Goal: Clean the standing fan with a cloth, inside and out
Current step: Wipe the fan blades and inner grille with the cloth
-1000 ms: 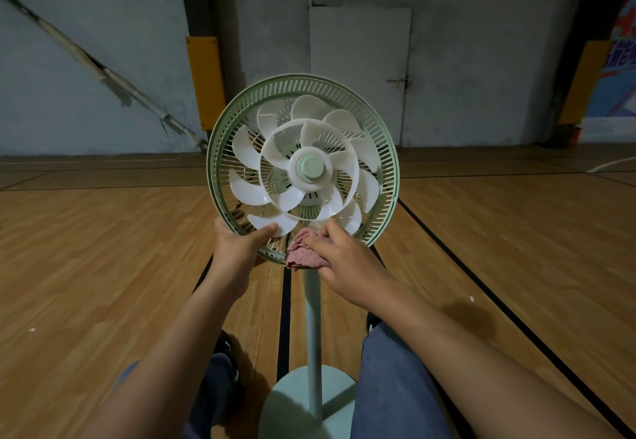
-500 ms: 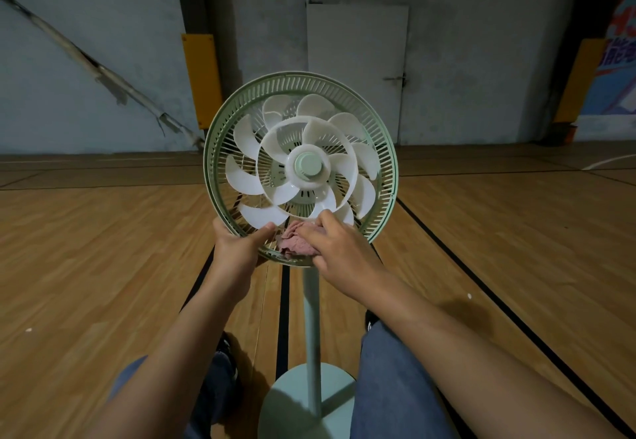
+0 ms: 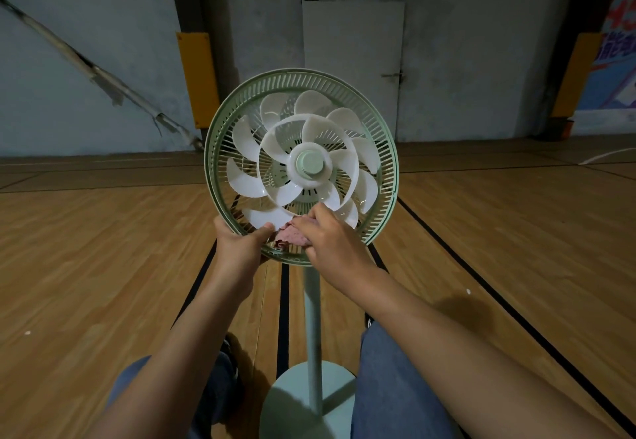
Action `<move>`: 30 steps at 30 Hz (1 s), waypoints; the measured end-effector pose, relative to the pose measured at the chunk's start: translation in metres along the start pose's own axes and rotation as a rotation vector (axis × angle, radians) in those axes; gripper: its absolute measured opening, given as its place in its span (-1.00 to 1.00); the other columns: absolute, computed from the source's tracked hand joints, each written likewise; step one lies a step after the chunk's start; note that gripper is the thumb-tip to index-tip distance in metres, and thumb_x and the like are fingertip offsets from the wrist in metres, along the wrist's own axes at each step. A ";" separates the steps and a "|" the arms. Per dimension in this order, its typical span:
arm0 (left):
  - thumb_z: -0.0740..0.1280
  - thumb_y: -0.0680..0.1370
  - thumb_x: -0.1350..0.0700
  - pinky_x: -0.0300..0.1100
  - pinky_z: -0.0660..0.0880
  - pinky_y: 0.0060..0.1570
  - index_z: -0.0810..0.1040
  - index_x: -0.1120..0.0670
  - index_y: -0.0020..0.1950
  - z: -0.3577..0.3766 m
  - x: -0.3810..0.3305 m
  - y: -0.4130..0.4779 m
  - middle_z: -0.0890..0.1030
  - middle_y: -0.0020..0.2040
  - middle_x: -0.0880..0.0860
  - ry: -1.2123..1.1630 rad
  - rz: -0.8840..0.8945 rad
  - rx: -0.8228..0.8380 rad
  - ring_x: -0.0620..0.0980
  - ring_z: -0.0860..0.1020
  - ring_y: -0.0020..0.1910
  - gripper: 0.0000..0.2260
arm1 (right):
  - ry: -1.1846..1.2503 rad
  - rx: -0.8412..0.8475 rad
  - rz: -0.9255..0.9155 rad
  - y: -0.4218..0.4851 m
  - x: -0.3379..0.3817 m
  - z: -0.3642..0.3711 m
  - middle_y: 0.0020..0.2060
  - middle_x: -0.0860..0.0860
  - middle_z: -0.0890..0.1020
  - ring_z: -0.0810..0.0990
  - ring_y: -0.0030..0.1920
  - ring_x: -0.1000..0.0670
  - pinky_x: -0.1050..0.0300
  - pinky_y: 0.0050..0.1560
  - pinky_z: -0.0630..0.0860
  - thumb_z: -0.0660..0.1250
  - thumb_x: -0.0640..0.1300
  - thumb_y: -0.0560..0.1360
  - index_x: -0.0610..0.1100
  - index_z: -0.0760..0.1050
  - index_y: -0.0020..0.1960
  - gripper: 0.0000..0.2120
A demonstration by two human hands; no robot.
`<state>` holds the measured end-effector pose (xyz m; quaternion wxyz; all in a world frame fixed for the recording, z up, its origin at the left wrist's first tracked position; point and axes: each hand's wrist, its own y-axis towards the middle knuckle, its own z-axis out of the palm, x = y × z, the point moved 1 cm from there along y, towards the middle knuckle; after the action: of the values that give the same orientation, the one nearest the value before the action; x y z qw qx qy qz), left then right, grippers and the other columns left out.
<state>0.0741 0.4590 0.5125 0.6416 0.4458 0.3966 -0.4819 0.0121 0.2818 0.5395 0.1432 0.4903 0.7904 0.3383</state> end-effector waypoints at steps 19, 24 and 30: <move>0.46 0.63 0.29 0.31 0.68 0.18 0.38 -0.02 0.44 -0.006 -0.002 -0.006 0.65 0.25 0.08 0.044 -0.021 -0.093 0.19 0.70 0.20 -0.53 | -0.030 -0.138 0.049 -0.037 -0.068 -0.037 -0.01 -0.01 0.46 0.47 -0.17 0.03 0.18 -0.34 0.51 0.49 -0.28 0.46 -0.12 0.61 0.31 -0.58; 0.47 0.62 0.29 0.28 0.67 0.20 0.39 -0.12 0.33 -0.002 -0.002 -0.008 0.63 0.22 0.03 0.037 0.005 -0.099 0.14 0.69 0.19 -0.55 | -0.135 -0.065 0.058 -0.025 -0.075 -0.031 0.04 -0.10 0.51 0.57 -0.06 -0.12 0.15 -0.21 0.40 0.53 -0.29 0.41 -0.18 0.63 0.26 -0.58; 0.48 0.61 0.26 0.24 0.66 0.23 0.37 -0.19 0.29 0.001 -0.004 -0.009 0.63 0.23 -0.01 0.031 0.033 -0.126 0.10 0.67 0.21 -0.53 | -0.058 0.063 0.089 -0.034 -0.066 -0.010 0.12 -0.05 0.51 0.58 0.01 -0.09 0.11 -0.15 0.45 0.47 -0.22 0.52 -0.14 0.57 0.41 -0.54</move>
<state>0.0642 0.4575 0.5144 0.6702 0.4183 0.4285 -0.4385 0.0150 0.2104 0.5168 0.1352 0.5388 0.7736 0.3050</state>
